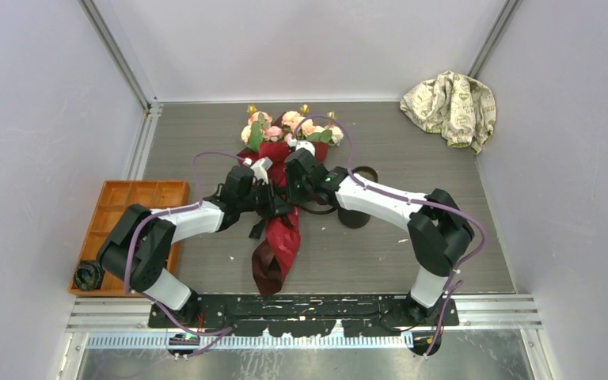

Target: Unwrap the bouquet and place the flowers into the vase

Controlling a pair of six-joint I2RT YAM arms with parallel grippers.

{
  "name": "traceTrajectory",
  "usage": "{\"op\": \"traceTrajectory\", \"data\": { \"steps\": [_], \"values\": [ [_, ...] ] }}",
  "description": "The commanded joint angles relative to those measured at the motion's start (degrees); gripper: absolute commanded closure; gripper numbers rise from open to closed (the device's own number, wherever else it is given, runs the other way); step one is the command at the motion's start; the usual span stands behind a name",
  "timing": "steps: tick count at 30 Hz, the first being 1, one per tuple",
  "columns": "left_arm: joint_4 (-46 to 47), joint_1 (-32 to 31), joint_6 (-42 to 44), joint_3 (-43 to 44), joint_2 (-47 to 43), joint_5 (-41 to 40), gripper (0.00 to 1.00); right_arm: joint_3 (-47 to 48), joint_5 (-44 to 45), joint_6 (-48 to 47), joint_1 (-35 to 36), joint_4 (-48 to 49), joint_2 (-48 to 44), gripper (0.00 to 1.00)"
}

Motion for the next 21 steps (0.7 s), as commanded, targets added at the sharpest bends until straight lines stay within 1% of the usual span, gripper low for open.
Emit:
{"op": "traceTrajectory", "data": {
  "steps": [1, 4, 7, 9, 11, 13, 18, 21],
  "values": [
    [2.3, 0.0, 0.8, 0.3, -1.2, 2.3, 0.93, 4.9, 2.0, 0.9, 0.3, 1.7, 3.9, 0.72],
    [1.7, 0.1, 1.2, 0.2, -0.8, 2.3, 0.91, 7.2, 3.2, 1.3, 0.2, 0.8, 7.8, 0.74],
    [1.4, 0.1, 1.6, -0.3, -1.0, 2.1, 0.9, 9.6, 4.8, 1.8, 0.2, -0.8, 11.1, 0.78],
    [1.1, 0.1, 2.1, -0.5, -1.3, 1.8, 0.93, 11.0, 5.0, 2.2, 0.0, -1.6, 13.0, 0.8],
    [0.5, 0.1, 2.6, -0.6, -1.7, 1.4, 0.99, 11.7, 4.8, 2.7, -0.1, -2.1, 14.5, 0.82],
    [-0.4, 0.1, 3.1, -0.7, -2.5, 1.2, 1.0, 12.2, 4.6, 3.1, -0.1, -2.7, 15.7, 0.82],
    [-4.7, 0.1, 2.6, -0.1, -7.1, 1.4, 1.0, 13.4, 4.1, 4.4, -0.9, -3.8, 17.8, 0.83],
    [-11.5, 0.1, 3.1, 1.9, -12.3, -0.3, 1.0, 13.8, 3.4, 4.8, -1.8, -4.2, 18.7, 0.83]
  ]
}}
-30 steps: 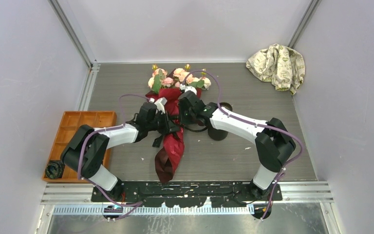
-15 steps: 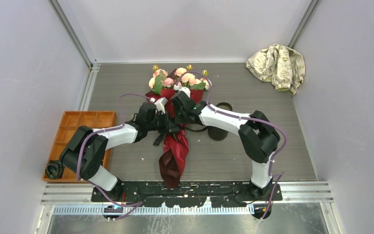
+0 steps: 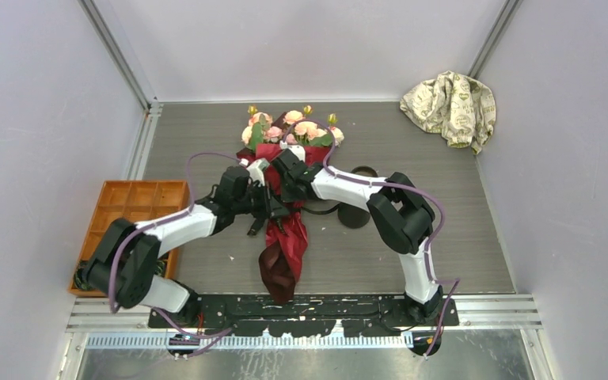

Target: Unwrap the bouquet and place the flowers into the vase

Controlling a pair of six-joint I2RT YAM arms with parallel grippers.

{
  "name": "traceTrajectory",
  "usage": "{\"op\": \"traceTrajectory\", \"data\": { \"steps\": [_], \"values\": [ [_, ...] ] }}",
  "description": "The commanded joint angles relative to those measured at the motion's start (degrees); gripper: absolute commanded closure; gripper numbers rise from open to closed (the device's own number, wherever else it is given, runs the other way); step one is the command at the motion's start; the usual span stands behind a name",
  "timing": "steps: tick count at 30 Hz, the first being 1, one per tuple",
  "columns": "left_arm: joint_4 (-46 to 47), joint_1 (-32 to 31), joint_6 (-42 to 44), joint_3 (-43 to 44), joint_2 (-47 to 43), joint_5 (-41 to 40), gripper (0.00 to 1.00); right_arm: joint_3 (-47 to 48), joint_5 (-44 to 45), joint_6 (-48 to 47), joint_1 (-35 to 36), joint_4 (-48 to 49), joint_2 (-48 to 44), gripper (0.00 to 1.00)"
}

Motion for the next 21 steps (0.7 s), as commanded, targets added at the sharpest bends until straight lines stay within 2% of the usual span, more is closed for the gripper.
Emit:
{"op": "traceTrajectory", "data": {
  "steps": [1, 11, 16, 21],
  "values": [
    [-8.6, 0.0, 1.9, 3.8, -9.4, -1.8, 1.0, 2.3, -0.4, 2.0, -1.3, -0.6, 1.3, 0.83],
    [-35.2, 0.2, 5.1, 15.3, -28.0, -21.0, 1.0, 3.3, -1.3, 1.6, -2.3, -1.4, 2.4, 0.84],
    [-47.9, 0.3, 6.7, 24.2, -35.7, -34.4, 1.0, 3.2, -1.2, 1.2, -2.4, -1.8, 2.4, 0.84],
    [-56.1, 0.3, 7.5, 33.3, -43.9, -47.4, 1.0, 3.6, -1.3, 1.1, -2.6, -1.9, 2.7, 0.84]
  ]
}}
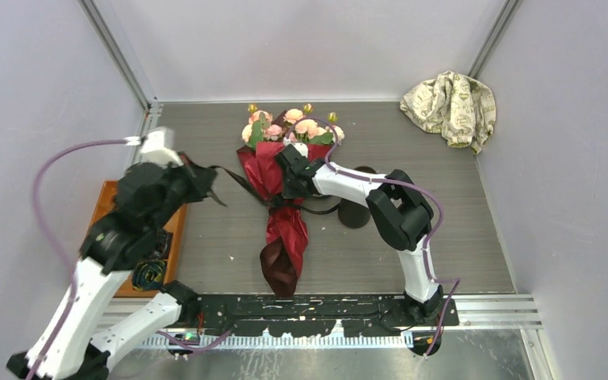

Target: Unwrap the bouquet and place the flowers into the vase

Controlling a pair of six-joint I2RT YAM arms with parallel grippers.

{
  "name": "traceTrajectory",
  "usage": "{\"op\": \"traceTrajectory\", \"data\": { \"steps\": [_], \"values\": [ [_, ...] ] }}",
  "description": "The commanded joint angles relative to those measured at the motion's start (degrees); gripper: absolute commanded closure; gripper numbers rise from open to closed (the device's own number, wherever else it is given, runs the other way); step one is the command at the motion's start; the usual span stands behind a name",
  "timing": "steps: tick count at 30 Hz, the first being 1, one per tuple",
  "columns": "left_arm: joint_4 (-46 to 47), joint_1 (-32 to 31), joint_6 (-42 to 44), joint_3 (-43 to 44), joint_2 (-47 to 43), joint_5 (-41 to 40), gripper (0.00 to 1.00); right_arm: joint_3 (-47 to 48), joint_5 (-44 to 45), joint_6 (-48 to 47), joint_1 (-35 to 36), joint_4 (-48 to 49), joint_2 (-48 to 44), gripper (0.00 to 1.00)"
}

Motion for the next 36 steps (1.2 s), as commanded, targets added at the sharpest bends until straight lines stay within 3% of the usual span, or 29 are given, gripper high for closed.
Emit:
{"op": "traceTrajectory", "data": {
  "steps": [1, 7, 10, 13, 15, 19, 23, 36],
  "values": [
    [-9.4, 0.4, 2.0, 8.1, -7.6, -15.7, 1.0, 2.0, 0.8, -0.2, -0.6, -1.2, 1.3, 0.84],
    [-14.2, 0.3, 2.1, 7.6, -13.3, -29.0, 0.89, 3.4, 1.1, -0.8, -0.6, -2.4, 1.4, 0.84],
    [-13.9, 0.3, 1.8, 4.3, -14.9, -31.7, 0.72, 4.3, 2.1, -1.7, -0.6, -3.9, 0.4, 0.81],
    [-11.2, 0.3, 2.5, -0.2, -15.1, -29.8, 0.49, 3.1, 3.1, -2.5, -0.4, -4.0, -3.5, 0.7],
    [-9.5, 0.3, 2.1, -2.6, -13.7, -26.1, 0.43, 1.6, 4.8, -3.4, 0.3, -4.1, -8.0, 0.63],
    [-3.7, 0.3, 0.6, -8.1, -9.5, -14.0, 0.43, -1.7, 8.1, -6.2, 3.4, -5.4, -16.0, 0.54],
    [3.4, 0.3, -1.2, -15.3, -6.8, -7.3, 0.51, -6.2, 9.8, -6.5, 6.9, -6.0, -19.9, 0.52],
    [26.1, 0.3, -7.8, -28.4, 4.0, 7.8, 0.58, -10.5, 10.2, -3.8, 9.4, -3.2, -13.5, 0.54]
  ]
}}
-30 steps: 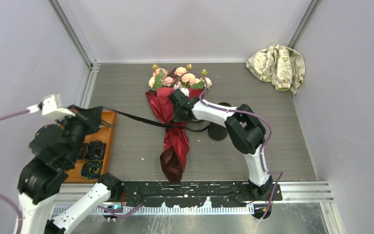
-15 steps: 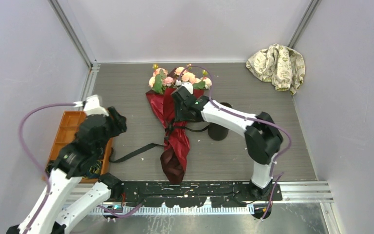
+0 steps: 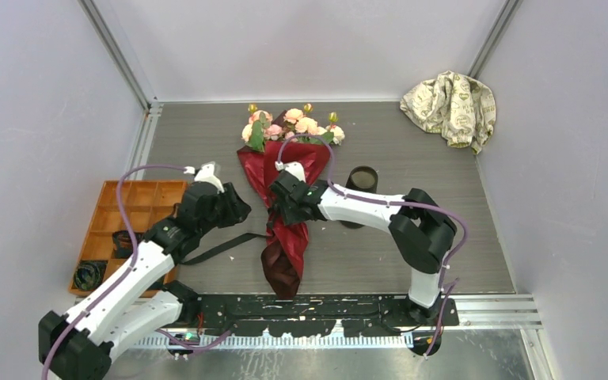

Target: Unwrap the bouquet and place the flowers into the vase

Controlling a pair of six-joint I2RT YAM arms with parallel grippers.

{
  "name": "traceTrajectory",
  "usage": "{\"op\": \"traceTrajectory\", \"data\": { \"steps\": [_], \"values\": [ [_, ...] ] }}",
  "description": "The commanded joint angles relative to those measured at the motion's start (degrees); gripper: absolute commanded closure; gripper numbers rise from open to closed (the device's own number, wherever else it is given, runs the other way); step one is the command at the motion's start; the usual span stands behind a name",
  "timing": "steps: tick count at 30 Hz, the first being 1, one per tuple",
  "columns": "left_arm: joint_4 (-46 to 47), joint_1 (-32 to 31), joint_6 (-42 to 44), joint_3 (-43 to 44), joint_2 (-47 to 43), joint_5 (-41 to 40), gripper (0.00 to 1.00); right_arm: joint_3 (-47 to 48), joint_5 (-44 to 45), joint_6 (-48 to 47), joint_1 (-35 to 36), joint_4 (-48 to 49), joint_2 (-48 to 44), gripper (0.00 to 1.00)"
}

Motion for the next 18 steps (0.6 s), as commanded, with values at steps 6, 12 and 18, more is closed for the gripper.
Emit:
{"op": "traceTrajectory", "data": {
  "steps": [6, 12, 18],
  "values": [
    [18.7, 0.3, -3.4, -2.1, 12.3, 8.7, 0.62, 6.9, 8.3, -2.4, -0.8, -0.6, 4.5, 0.54],
    [20.7, 0.4, -3.2, -2.3, 16.9, 9.5, 0.64, 10.6, 10.8, -4.9, -1.6, -0.4, 7.6, 0.54],
    [20.8, 0.3, -2.4, -2.5, 18.1, 8.4, 0.64, 13.8, 11.1, -6.0, -2.7, -1.1, 12.0, 0.59]
  ]
}}
